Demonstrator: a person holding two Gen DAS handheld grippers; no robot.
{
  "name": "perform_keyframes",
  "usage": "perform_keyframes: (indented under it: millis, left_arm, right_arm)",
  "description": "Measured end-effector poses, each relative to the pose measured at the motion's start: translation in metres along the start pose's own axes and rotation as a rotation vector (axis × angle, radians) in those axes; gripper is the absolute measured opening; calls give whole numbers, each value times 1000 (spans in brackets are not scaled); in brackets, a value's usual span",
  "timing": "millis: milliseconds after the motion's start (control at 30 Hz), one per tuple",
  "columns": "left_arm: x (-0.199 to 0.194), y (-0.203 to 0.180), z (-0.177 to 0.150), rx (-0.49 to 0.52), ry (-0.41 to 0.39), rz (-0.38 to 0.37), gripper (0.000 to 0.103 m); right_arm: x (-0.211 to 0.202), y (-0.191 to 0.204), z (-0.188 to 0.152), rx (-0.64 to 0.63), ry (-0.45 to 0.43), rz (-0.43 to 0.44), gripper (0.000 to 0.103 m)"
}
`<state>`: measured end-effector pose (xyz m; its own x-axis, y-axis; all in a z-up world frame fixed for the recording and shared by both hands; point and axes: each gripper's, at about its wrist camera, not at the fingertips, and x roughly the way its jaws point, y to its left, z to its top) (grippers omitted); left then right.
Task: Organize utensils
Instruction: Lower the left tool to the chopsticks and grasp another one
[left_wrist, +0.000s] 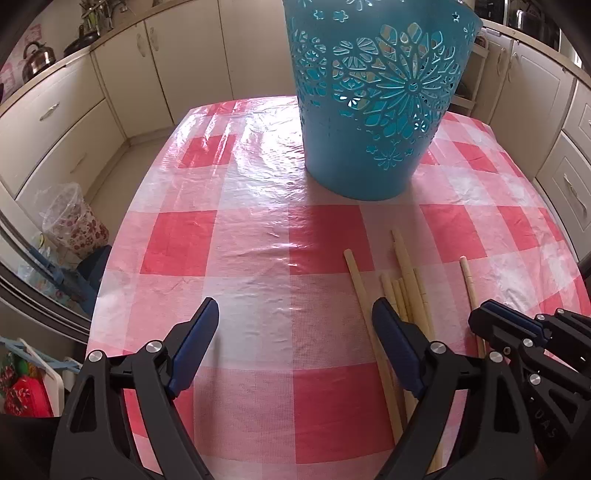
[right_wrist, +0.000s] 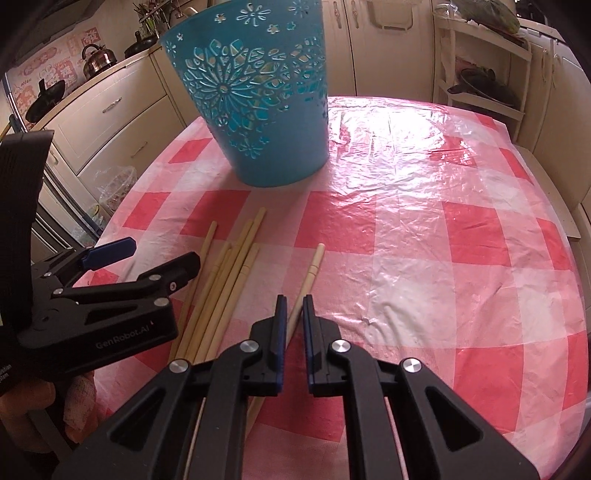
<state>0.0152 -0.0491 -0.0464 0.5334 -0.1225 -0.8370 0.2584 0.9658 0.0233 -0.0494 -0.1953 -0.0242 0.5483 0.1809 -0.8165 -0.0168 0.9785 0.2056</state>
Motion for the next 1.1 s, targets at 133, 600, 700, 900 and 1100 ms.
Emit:
perform_keyframes:
  millis: [133,600,700,900,1100]
  left_arm:
    - [4,-5,2,6,15,-8,76]
    - [1,-6,8,9,44,-174,8]
    - [2,-3,9,-7,67,-173,8]
    - [4,-12,12,50,60,-140,6]
    - [7,-12,17,52,62,-114,7]
  right_arm:
    - [-1,-1,0,6,3,11,9]
    - [-4,-10,1,18,-3,11,9]
    - [-2,-10,4,20,-5,5,9]
    - [1,-2,7,-23,5,19,9]
    - [4,-4,10,-12,-4,2,9]
